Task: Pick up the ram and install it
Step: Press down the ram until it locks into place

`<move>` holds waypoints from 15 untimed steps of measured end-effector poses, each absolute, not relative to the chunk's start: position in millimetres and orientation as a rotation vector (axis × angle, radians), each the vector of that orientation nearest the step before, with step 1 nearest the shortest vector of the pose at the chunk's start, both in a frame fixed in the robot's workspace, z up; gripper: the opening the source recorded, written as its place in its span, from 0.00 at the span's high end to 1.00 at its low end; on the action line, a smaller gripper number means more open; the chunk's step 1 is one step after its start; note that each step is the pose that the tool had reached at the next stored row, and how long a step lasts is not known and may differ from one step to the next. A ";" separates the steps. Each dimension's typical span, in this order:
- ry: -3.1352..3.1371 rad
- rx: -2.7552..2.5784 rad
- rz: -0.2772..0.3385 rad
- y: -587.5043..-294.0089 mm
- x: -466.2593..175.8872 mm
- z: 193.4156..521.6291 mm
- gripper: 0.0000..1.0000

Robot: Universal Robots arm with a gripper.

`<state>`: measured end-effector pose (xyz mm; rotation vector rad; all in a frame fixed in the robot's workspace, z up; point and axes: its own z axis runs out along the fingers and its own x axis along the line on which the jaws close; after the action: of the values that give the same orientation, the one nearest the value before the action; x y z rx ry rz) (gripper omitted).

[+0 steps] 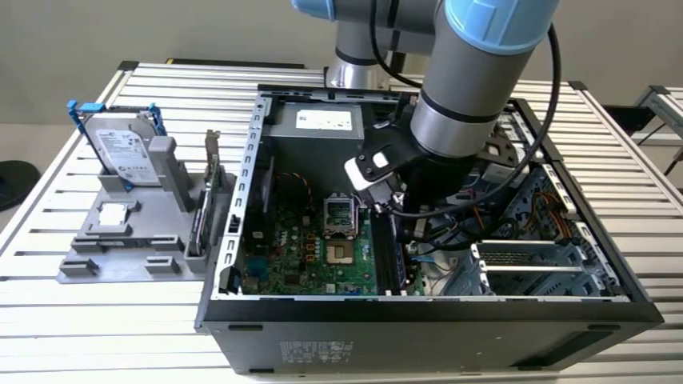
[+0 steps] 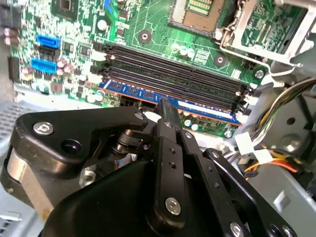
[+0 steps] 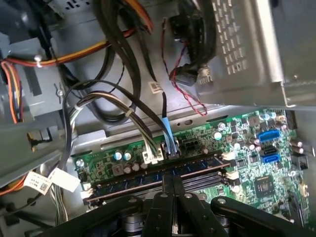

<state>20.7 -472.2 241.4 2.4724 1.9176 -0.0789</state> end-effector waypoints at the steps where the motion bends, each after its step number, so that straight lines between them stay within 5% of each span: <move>1: 1.939 2.456 -0.078 -472.2 20.7 241.4 1.00; 15: 2.201 2.238 -0.057 -472.2 20.7 241.0 1.00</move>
<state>20.7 -472.2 241.0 2.2384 2.2011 -0.0573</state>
